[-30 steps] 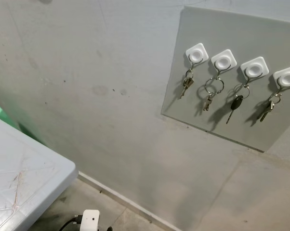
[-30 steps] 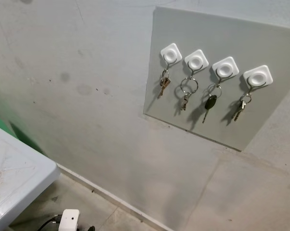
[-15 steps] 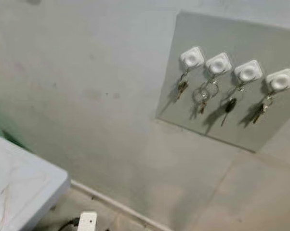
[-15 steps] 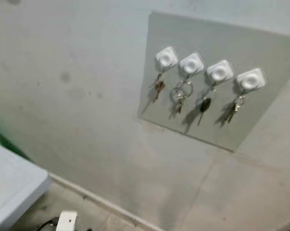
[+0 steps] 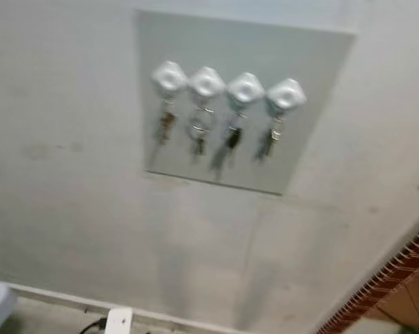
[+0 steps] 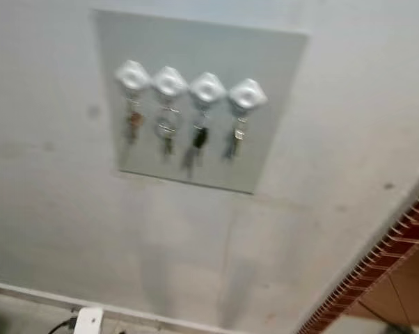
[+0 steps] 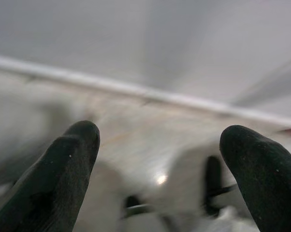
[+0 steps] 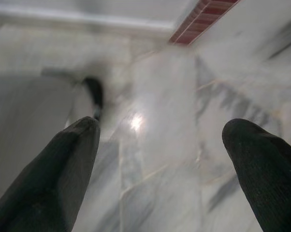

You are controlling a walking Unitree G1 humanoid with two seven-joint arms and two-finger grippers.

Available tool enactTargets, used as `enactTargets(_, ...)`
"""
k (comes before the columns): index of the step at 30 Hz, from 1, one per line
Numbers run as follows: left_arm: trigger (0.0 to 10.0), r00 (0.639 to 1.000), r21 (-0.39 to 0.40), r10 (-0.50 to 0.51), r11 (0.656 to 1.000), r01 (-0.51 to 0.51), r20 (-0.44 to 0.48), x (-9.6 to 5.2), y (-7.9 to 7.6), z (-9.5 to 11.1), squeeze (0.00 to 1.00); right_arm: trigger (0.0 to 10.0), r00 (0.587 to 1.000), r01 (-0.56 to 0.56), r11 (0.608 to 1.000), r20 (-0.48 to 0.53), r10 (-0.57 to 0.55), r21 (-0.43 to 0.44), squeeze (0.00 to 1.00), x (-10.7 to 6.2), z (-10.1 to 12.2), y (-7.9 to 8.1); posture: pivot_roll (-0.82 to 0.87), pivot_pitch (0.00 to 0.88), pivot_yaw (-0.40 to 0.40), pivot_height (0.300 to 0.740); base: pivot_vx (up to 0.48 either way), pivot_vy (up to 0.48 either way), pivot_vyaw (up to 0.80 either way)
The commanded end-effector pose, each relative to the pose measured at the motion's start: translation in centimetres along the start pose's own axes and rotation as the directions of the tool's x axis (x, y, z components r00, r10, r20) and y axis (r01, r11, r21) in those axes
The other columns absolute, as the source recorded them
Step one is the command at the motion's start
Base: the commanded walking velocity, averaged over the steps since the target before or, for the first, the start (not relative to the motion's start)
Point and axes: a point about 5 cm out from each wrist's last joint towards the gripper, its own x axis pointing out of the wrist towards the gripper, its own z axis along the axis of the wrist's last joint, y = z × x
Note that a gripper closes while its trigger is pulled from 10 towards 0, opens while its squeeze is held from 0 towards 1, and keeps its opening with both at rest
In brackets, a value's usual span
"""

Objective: Hang keys on a hook

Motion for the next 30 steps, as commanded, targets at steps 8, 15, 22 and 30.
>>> enactTargets(8,10.0,0.999,0.004,0.029,1.000,-0.029,-0.017,-0.22,0.97,-0.41,0.00,10.0,1.000,-0.011,1.000,0.014,0.010,0.020,0.00,0.09,0.37,0.43,-0.01,0.000,-0.044,0.740,0.000,0.000,-0.53)
enactTargets(15,10.0,0.999,0.005,0.029,1.000,-0.029,-0.014,-0.19,0.94,-0.32,0.00,10.0,1.000,-0.010,0.999,0.011,0.009,0.037,0.00,0.10,0.37,0.40,-0.01,0.000,-0.043,0.740,0.000,0.000,-0.54)
enactTargets(22,10.0,1.000,0.013,0.028,1.000,-0.028,-0.013,-0.17,0.96,-0.24,0.00,10.0,1.000,-0.008,0.999,0.015,0.008,0.042,0.00,0.10,0.41,0.40,-0.01,0.000,-0.039,0.740,0.000,0.000,-0.69)
enactTargets(30,10.0,1.000,0.038,0.019,0.999,-0.018,-0.019,-0.17,1.16,-0.19,0.00,10.0,0.999,-0.021,0.999,0.034,0.020,0.050,0.00,0.12,0.54,0.90,-0.03,0.000,-0.002,0.740,0.000,0.000,-0.23)
